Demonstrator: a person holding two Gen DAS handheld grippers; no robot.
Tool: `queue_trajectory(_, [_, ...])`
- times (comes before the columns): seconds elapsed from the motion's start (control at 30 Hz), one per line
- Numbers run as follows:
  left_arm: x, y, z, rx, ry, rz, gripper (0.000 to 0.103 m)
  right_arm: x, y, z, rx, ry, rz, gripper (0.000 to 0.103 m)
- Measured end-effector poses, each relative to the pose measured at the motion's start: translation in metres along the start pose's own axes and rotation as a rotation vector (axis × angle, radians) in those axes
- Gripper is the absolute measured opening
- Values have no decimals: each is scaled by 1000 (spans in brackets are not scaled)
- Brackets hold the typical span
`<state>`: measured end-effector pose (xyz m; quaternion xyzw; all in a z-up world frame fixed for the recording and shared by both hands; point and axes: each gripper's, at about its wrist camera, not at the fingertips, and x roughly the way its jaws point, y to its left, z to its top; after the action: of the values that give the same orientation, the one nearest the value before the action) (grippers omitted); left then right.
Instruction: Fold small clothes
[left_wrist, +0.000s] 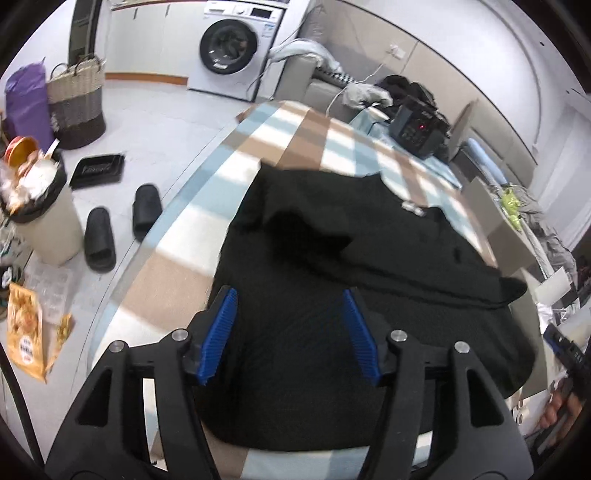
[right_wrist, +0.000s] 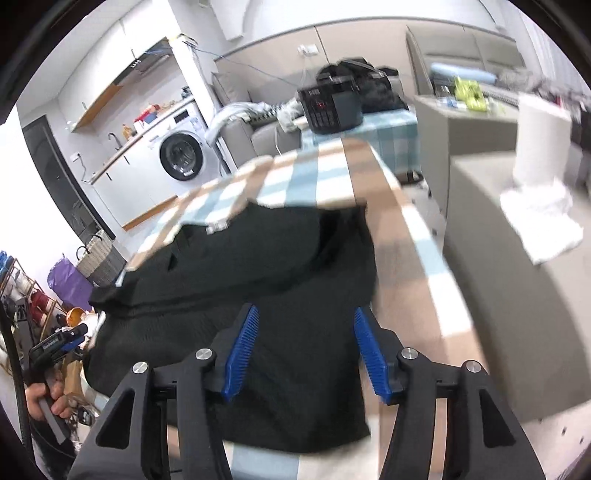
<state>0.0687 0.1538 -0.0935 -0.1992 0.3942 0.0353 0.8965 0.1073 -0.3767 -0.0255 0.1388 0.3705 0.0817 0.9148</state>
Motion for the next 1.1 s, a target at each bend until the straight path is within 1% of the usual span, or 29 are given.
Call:
queue_trajectory(0.07, [-3, -8, 19, 22, -8, -12, 57, -6, 3, 27, -24, -20, 14, 56])
queue_trajectory(0.13, [-8, -16, 40, 41, -24, -19, 57, -6, 4, 52, -36, -20, 6, 57])
queue_trajectory(0.2, [-12, -25, 65, 64, -33, -27, 58, -4, 5, 73, -32, -26, 5, 57])
queue_trajectory(0.27, [-15, -31, 88, 81, -54, -41, 60, 2, 3, 92, -14, -22, 29, 59])
queue_trajectory(0.3, [-15, -34, 99, 83, -56, -42, 64, 5, 1, 98, -1, -21, 31, 59])
queue_trajectory(0.33, [-14, -36, 107, 84, -57, -41, 66, 12, -2, 104, 21, -21, 20, 59])
queue_trajectory(0.4, [-10, -36, 121, 77, -59, -43, 66, 28, -7, 109, 48, 2, 19, 59])
queue_trajectory(0.43, [-7, -35, 125, 74, -51, -36, 66, 39, -13, 109, 83, 25, 29, 59])
queue_trajectory(0.5, [3, -31, 128, 63, -23, -23, 66, 57, -21, 104, 129, 60, 52, 59])
queue_trajectory(0.57, [13, -25, 124, 50, 7, -13, 66, 69, -23, 98, 139, 83, 48, 59])
queue_trajectory(0.67, [33, -12, 110, 24, 63, 4, 66, 89, -25, 87, 155, 115, 73, 59])
queue_trajectory(0.77, [51, -1, 94, -8, 104, 20, 66, 100, -23, 82, 159, 133, 74, 59])
queue_trajectory(0.9, [73, 5, 82, -34, 147, 9, 66, 112, -25, 76, 173, 158, 77, 59])
queue_trajectory(0.97, [79, 5, 80, -43, 153, -7, 61, 119, -27, 75, 183, 167, 74, 59])
queue_trajectory(1.0, [82, 5, 81, -45, 153, -12, 55, 121, -28, 75, 186, 172, 73, 59])
queue_trajectory(1.03, [85, 5, 81, -48, 156, -14, 41, 124, -30, 74, 194, 178, 73, 59])
queue_trajectory(1.1, [91, 5, 83, -55, 163, -27, 20, 129, -34, 73, 214, 181, 81, 58])
